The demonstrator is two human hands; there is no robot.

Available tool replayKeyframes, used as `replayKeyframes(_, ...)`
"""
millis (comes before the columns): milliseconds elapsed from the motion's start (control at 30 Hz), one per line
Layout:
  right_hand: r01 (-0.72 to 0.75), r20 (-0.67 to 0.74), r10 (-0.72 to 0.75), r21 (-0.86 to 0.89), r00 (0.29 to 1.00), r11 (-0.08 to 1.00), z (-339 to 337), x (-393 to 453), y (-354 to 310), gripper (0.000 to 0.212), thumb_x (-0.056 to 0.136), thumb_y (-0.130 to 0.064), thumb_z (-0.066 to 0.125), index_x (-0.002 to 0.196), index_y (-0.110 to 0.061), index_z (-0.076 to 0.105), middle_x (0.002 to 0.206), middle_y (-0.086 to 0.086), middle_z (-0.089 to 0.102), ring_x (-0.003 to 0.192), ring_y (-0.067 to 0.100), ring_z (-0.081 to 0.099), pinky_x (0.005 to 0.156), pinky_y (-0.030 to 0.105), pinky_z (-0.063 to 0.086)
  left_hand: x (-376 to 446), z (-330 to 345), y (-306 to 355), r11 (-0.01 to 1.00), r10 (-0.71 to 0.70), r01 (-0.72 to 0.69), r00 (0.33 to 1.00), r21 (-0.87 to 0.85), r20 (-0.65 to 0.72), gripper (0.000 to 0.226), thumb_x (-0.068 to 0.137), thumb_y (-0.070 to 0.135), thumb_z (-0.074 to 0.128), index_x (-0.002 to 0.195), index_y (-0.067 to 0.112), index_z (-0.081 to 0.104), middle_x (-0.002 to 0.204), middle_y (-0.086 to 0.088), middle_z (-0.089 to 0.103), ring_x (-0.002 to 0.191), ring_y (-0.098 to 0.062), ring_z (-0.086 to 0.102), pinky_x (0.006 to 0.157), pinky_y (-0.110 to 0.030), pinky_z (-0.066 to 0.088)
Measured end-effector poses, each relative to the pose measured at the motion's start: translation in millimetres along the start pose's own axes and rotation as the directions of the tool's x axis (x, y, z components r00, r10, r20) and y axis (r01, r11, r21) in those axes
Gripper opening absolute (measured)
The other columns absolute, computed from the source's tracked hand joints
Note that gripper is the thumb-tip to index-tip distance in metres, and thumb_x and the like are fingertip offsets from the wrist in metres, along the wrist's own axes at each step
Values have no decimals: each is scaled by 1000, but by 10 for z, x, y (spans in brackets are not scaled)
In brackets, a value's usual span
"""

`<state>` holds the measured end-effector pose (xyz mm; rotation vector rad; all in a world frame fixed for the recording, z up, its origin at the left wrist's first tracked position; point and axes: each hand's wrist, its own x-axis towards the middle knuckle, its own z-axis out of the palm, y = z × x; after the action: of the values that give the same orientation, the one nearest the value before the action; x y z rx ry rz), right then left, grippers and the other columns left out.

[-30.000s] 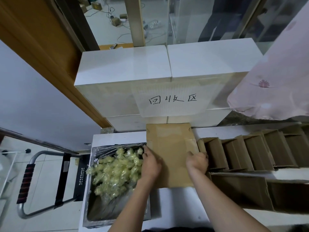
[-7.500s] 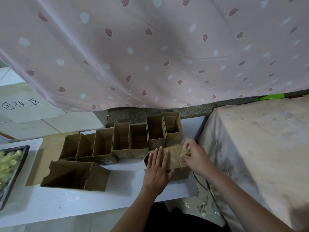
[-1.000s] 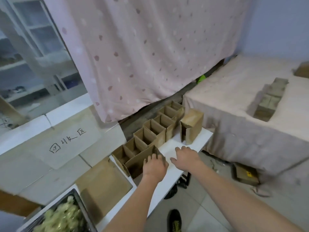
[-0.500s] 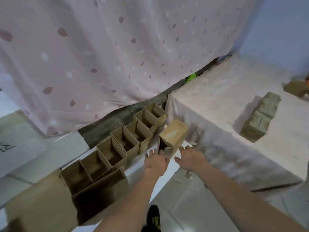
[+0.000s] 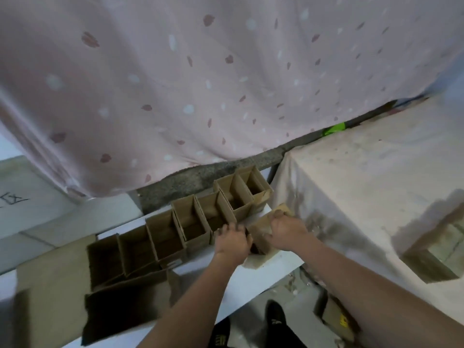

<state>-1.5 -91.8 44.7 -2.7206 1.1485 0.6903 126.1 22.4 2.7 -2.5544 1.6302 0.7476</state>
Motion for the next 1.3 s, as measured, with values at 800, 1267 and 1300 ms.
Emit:
replayKeyframes(800, 583, -51, -582, 3, 811, 812, 372, 666, 756, 117, 65, -50, 80, 153, -19, 10, 154, 7, 29, 141, 30, 31, 117, 50, 23, -138, 318, 843, 330, -703, 529, 690, -782, 171, 50, 108, 43, 31, 140, 9, 50, 138, -15, 56, 115, -26, 56, 94, -36, 45)
replayKeyframes(1267, 408, -37, -486, 601, 873, 687, 695, 360, 1138, 122, 57, -56, 87, 144, -44, 1, 144, 0, 38, 121, 22, 49, 100, 36, 48, -144, 194, 814, 189, -726, 509, 648, -840, 229, 53, 107, 38, 38, 154, 14, 33, 157, -16, 32, 137, -35, 42, 115, -49, 38)
replayKeyframes(1300, 402, -29, -487, 608, 873, 684, 721, 363, 1132, 122, 57, -55, 87, 143, -44, 2, 144, 0, 38, 120, 21, 50, 100, 36, 48, -148, 210, 803, 194, -730, 525, 642, -829, 236, 54, 106, 38, 40, 154, 13, 33, 157, -16, 31, 137, -35, 43, 114, -48, 38)
